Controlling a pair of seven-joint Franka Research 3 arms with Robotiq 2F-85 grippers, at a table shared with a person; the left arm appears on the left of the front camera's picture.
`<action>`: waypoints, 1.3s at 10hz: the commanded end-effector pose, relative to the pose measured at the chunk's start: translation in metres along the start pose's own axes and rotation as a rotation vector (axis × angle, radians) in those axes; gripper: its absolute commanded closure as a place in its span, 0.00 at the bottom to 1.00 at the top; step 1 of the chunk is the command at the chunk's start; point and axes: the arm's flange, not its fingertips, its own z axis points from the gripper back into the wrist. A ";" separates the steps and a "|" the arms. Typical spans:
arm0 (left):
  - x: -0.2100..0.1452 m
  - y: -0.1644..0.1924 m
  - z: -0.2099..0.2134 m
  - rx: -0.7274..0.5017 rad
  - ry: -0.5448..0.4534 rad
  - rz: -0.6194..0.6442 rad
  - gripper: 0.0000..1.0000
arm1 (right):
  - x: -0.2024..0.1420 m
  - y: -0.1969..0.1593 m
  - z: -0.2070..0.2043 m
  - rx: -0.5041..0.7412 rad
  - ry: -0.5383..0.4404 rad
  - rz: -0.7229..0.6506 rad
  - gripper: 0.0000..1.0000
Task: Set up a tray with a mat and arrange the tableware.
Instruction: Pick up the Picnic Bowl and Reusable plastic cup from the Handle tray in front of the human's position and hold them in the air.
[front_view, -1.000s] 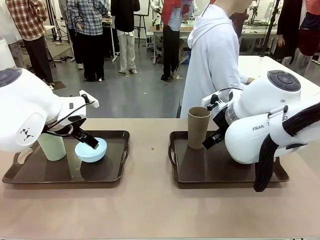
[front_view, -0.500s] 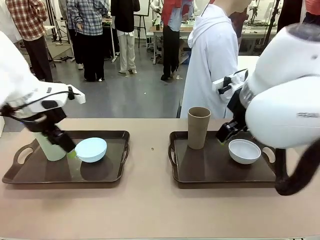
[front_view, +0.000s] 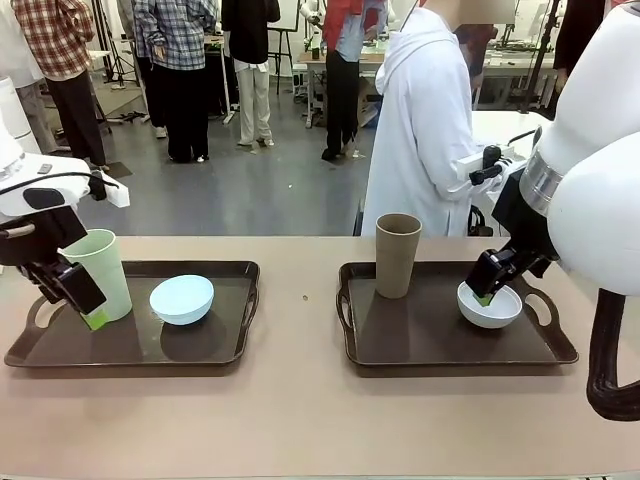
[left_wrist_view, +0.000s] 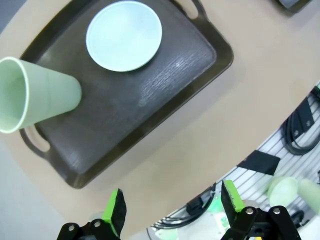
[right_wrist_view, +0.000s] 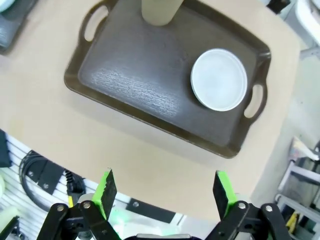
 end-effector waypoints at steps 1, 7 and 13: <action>0.005 -0.008 -0.008 -0.018 0.011 -0.033 0.00 | 0.010 -0.001 -0.008 0.017 -0.028 0.030 0.00; -0.022 0.070 0.031 -0.465 -0.186 0.031 0.00 | -0.079 -0.122 0.022 0.313 -0.132 -0.457 0.00; -0.074 0.163 0.039 -0.889 -0.342 0.425 0.00 | -0.149 -0.185 0.028 0.630 -0.356 -0.693 0.00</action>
